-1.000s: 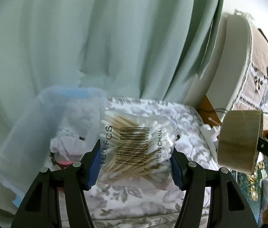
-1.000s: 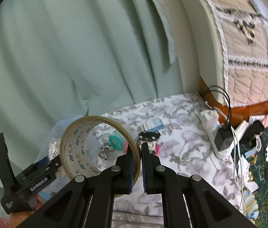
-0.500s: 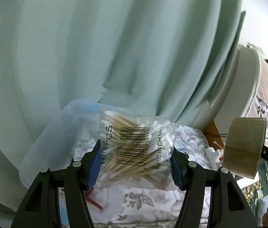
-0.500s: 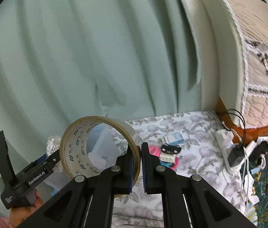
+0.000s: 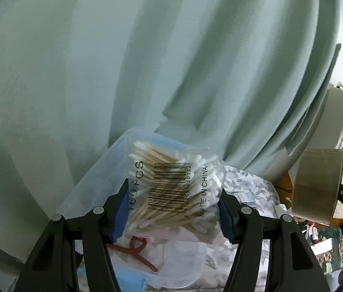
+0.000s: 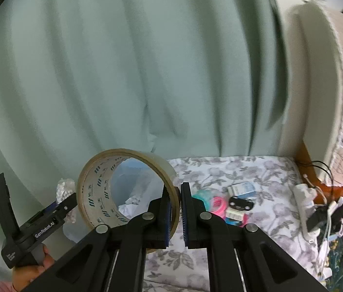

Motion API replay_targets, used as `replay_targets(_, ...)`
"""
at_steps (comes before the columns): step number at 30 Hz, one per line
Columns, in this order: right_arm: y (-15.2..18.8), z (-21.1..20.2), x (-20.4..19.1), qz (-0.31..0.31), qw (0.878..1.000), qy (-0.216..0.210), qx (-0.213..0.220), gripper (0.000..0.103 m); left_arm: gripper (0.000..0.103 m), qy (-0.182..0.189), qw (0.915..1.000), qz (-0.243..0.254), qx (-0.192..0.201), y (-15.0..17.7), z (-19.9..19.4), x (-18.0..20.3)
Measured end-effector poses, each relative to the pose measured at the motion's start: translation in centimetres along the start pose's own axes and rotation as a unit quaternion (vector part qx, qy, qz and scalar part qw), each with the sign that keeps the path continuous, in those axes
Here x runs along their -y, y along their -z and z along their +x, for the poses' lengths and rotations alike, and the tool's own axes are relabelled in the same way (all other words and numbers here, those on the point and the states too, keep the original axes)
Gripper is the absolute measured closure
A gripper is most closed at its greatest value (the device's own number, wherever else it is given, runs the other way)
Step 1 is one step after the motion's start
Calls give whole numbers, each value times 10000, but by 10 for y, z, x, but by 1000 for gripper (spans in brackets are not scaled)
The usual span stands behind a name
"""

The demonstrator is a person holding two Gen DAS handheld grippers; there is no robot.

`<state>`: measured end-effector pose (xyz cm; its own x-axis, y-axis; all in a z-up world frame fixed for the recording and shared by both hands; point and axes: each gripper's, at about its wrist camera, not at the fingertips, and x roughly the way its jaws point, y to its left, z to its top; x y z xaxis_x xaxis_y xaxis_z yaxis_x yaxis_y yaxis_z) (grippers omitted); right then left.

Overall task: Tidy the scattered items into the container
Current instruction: 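Carry the swab bag with the left gripper while the right carries the tape roll over the container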

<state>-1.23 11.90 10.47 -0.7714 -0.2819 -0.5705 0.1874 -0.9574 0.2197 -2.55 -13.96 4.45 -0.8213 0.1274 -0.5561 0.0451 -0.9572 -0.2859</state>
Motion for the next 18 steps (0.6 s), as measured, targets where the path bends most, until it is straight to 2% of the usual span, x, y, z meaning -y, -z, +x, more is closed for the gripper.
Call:
replay_targets(10,9,48,-44,-360,9976,-221,-547,95,39,-185,9993,-299,-152,7,10,-42)
replay_targets(18,18,86,-74,-615,9926,-454,-942,94,39,-212,9988,-342,-296,10,20,-55)
